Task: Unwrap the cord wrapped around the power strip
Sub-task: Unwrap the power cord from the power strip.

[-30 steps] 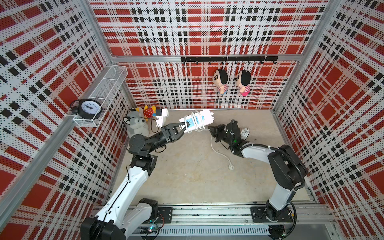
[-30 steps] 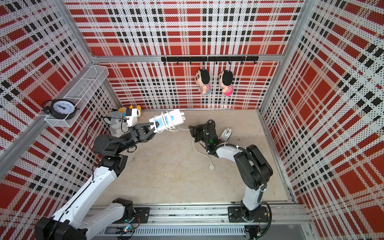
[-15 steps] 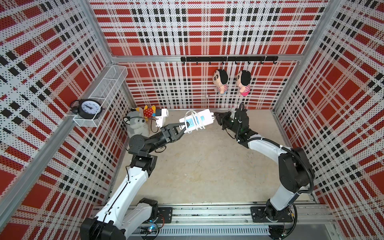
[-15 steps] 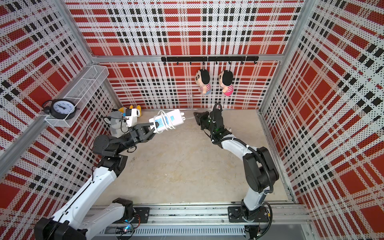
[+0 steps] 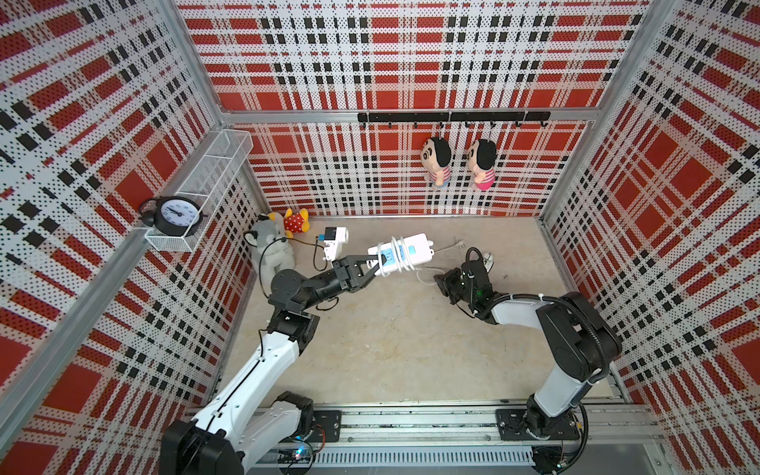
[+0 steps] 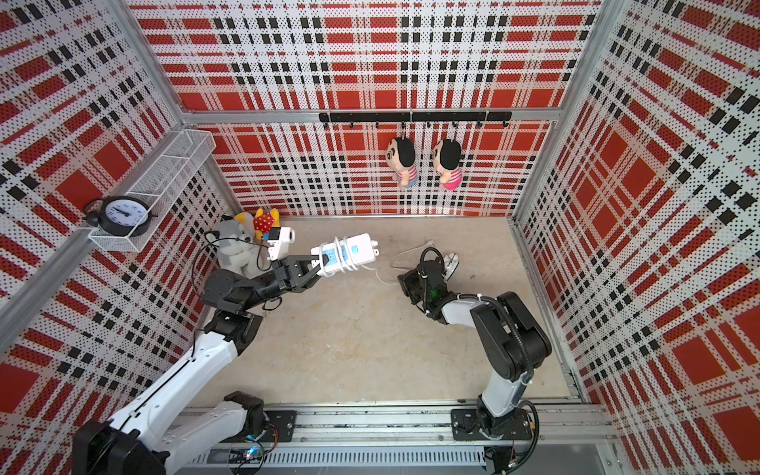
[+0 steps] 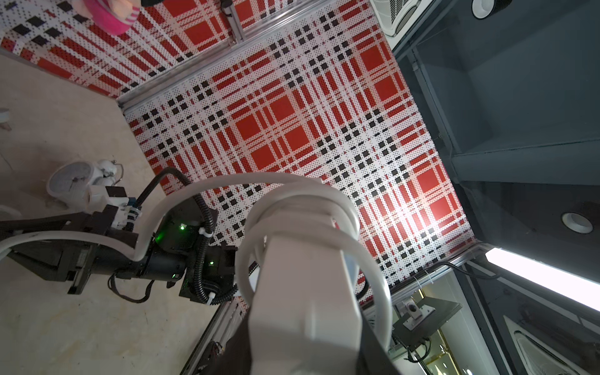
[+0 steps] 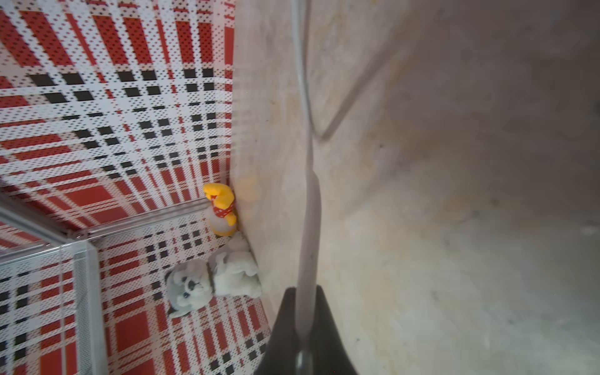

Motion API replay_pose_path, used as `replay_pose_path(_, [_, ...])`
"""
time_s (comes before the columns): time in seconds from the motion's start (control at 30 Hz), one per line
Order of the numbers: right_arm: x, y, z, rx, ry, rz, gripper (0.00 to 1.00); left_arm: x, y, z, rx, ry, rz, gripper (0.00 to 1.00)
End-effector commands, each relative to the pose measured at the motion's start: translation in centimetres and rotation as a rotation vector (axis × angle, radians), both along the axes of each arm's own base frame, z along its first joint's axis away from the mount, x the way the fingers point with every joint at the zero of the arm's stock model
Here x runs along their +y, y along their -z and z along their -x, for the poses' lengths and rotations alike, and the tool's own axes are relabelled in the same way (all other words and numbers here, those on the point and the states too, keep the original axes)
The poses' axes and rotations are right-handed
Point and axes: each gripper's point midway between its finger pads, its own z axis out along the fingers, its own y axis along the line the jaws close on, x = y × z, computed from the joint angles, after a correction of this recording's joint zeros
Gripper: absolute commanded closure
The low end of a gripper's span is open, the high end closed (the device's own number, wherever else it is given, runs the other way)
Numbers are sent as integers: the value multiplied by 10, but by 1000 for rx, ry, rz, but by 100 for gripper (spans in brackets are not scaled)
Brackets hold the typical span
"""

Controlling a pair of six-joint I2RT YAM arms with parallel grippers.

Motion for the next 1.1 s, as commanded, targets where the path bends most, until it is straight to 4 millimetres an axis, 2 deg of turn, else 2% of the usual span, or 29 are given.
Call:
replay_pose_path(0.0, [-29, 27, 8, 45, 67, 145, 100, -9, -6, 11, -72, 10, 31, 100])
replay_pose_path(0.07, [-34, 34, 11, 50, 69, 172, 100, -13, 1, 13, -59, 24, 33, 100])
replay_pose_path(0.2, [-38, 28, 12, -12, 30, 232, 62, -15, 6, 16, -49, 34, 33, 100])
replay_pose_path(0.3, [-40, -1, 4, -130, -48, 297, 44, -15, 9, 15, -44, 31, 32, 100])
replay_pose_path(0.4, [-39, -37, 2, -284, -178, 349, 33, -16, 9, 16, -45, 38, 31, 100])
replay_pose_path(0.53, [-50, -71, 24, -496, -247, 429, 32, -16, 12, 16, -34, 43, 27, 100])
replay_pose_path(0.63, [-53, -112, 43, -705, -259, 491, 31, -16, 15, 15, -25, 46, 24, 100])
replay_pose_path(0.73, [-36, -157, 66, -976, -345, 620, 36, -17, 17, 15, -20, 49, 21, 100])
replay_pose_path(0.8, [-13, -183, 95, -1237, -427, 782, 38, -16, 18, 16, -21, 49, 21, 100])
replay_pose_path(0.87, [10, -192, 129, -1515, -511, 947, 37, -15, 17, 17, -25, 45, 22, 100])
replay_pose_path(0.9, [15, -192, 142, -1620, -541, 1012, 33, -16, 17, 17, -24, 46, 22, 100])
replay_pose_path(1.0, [18, -189, 156, -1755, -575, 1118, 28, -16, 17, 16, -20, 44, 22, 100])
replay_pose_path(1.07, [30, -174, 160, -1805, -715, 1160, 28, -16, 16, 16, -21, 46, 22, 100])
